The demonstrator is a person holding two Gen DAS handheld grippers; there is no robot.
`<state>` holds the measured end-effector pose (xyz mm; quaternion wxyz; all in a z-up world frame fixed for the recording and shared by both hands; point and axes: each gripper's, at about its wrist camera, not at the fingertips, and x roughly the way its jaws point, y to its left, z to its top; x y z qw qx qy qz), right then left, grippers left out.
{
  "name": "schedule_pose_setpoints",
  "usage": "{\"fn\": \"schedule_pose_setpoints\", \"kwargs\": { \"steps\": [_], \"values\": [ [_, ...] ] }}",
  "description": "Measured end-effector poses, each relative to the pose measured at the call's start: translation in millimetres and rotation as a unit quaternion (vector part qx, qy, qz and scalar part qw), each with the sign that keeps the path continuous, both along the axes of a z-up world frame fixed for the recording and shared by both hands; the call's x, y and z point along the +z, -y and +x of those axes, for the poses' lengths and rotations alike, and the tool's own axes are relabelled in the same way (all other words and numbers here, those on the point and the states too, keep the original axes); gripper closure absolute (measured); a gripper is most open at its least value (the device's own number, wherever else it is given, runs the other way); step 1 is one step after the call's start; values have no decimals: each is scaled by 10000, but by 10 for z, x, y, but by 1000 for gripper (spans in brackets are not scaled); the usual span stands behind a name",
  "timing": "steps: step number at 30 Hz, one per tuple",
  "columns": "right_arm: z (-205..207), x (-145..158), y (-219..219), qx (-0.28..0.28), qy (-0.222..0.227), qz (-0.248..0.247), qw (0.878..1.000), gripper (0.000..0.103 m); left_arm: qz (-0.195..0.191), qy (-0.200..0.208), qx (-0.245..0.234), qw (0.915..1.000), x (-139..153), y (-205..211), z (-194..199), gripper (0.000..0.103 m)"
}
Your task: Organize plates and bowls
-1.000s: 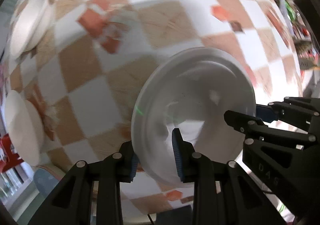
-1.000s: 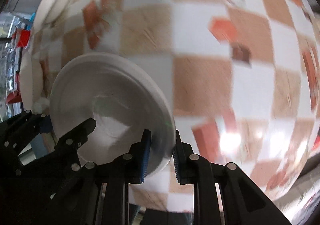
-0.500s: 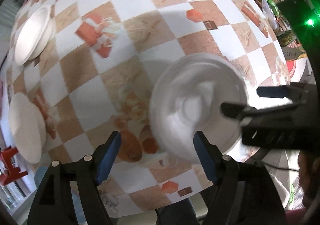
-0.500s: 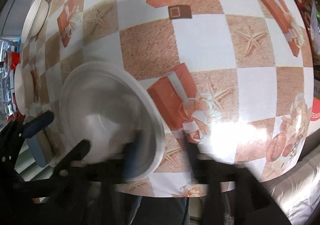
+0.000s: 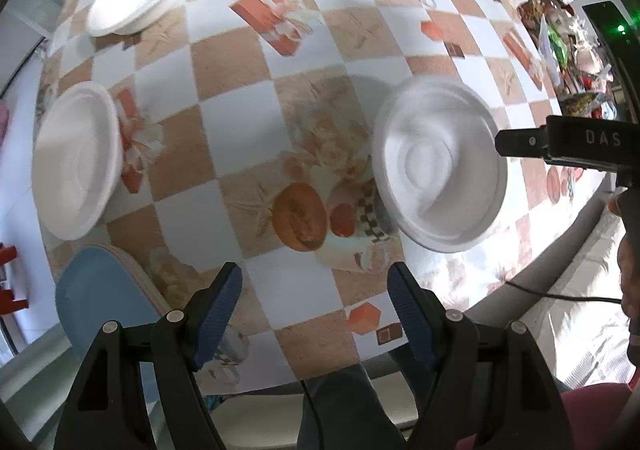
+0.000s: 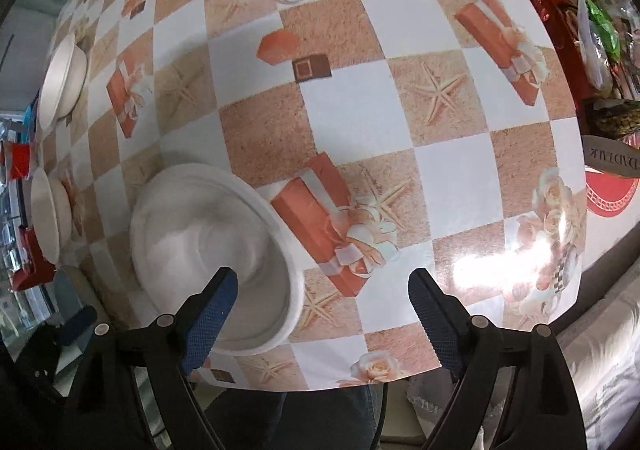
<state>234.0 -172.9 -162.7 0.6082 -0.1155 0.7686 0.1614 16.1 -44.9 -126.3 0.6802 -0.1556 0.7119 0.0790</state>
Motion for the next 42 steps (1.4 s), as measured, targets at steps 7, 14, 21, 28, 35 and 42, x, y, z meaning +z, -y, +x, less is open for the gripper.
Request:
{"fn": "schedule_pose_setpoints", "kwargs": {
  "steps": [7,14,21,28,35,42],
  "values": [
    [-105,242,-308,311,197,158,9992,15,109,296,473,9984,245,-418,120,25],
    [-414,365,-746,831,340,414,9951,15,329,494,1257,9903,351,-898,23,25],
    [-772,381,-1306,1372,309,594,9883,15,613,441,2085,9751,393,-1538,-206,25],
    [-987,311,-1810,1821,181,748,9803,15,853,245,2658,9599,278,-2018,-324,25],
    [-1148,125,-2328,2259,37,752,9712,15,965,35,2826,9544,66,-2338,-274,25],
    [-1211,-141,-2721,2509,-41,651,9658,15,976,-162,2758,9561,-187,-2508,-185,25]
  ]
}}
